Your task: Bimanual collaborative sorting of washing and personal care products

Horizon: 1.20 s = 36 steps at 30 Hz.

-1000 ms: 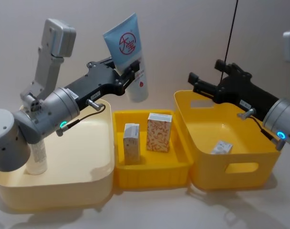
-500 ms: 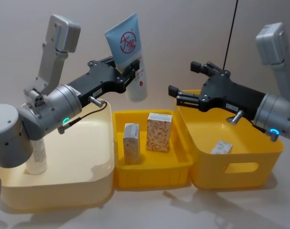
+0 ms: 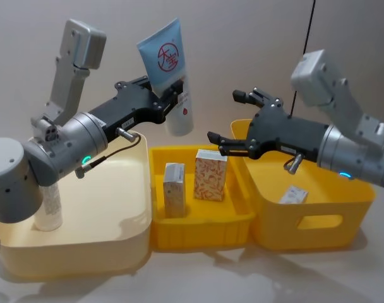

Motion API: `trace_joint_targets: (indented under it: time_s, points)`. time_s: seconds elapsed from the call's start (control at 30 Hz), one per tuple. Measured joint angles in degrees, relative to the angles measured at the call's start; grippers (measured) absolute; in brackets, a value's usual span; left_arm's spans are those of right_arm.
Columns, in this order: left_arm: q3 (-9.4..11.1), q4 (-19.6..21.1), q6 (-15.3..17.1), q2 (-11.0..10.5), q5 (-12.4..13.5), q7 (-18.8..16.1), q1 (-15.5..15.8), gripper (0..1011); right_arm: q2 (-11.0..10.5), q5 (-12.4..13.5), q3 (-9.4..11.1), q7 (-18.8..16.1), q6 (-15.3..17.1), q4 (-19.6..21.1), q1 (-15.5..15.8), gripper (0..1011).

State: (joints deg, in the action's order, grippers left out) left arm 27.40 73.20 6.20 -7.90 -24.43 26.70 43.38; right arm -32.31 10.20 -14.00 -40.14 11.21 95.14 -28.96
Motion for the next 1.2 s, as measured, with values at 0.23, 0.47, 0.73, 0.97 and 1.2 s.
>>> trace_joint_targets:
  time_s: [0.23,0.47,0.73,0.97,1.2]
  points:
    - [0.22,0.12,0.21,-0.18,-0.36,-0.32,-0.14,333,0.3,-3.88,-2.16,3.56,-1.43,-0.94,-0.12,1001]
    - [0.53,0.2,0.35,-0.35,-0.73,-0.6,-0.33,333,1.76,-5.57,-3.49,7.1,-1.78,-1.49,0.74,1001]
    - [0.85,0.34,0.48,-0.6,-1.08,-0.86,-0.62,335,4.21,-5.98,-4.62,10.42,-0.68,-1.75,1.76,1001]
    - [1.07,0.5,0.54,-0.89,-1.45,-1.03,-0.86,333,6.4,-5.76,-5.45,12.84,1.08,-2.03,2.18,1001]
    - [1.28,0.62,0.53,-1.22,-1.96,-1.11,-1.15,332,8.47,-5.74,-6.18,15.01,2.59,-2.76,2.12,1001]
